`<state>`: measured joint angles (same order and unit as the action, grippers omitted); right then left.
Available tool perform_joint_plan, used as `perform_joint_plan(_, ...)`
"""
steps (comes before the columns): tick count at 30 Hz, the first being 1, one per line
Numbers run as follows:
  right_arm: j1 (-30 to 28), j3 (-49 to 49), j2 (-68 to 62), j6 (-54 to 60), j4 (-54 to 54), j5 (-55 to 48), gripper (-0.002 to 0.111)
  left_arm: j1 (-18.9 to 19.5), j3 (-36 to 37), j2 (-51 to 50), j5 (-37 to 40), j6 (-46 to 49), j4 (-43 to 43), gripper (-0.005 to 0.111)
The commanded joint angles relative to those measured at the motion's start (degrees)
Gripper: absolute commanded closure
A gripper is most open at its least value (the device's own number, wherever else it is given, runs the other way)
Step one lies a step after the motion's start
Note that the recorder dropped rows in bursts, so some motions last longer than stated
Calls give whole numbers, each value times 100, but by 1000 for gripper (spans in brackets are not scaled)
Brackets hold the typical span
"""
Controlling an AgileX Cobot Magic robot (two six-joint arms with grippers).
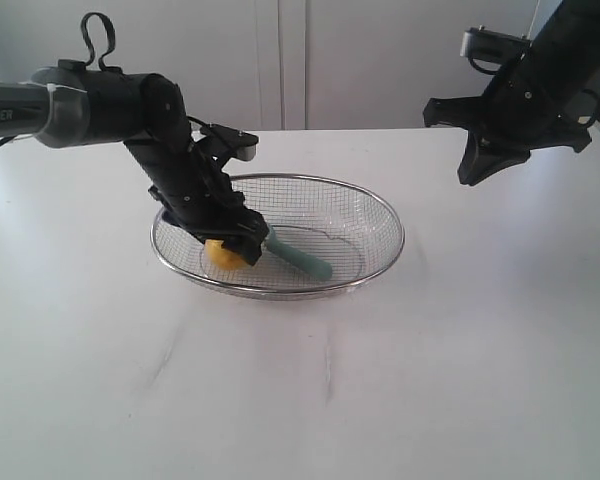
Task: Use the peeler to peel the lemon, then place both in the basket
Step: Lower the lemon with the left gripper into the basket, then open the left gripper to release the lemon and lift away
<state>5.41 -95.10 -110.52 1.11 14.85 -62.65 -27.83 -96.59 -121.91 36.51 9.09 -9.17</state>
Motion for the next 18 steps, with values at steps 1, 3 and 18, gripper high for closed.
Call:
perform_joint_plan(1,-30,-25,68,3,-20,23,106,-26,-22,279,123,9,-8,26)
perform_joint_plan(3,-30,-25,68,3,-20,23,106,-26,-22,385,137,9,21,26)
perform_joint_plan(18,-30,-25,68,3,-20,23,106,-26,-22,1187,983,-198,598,82)
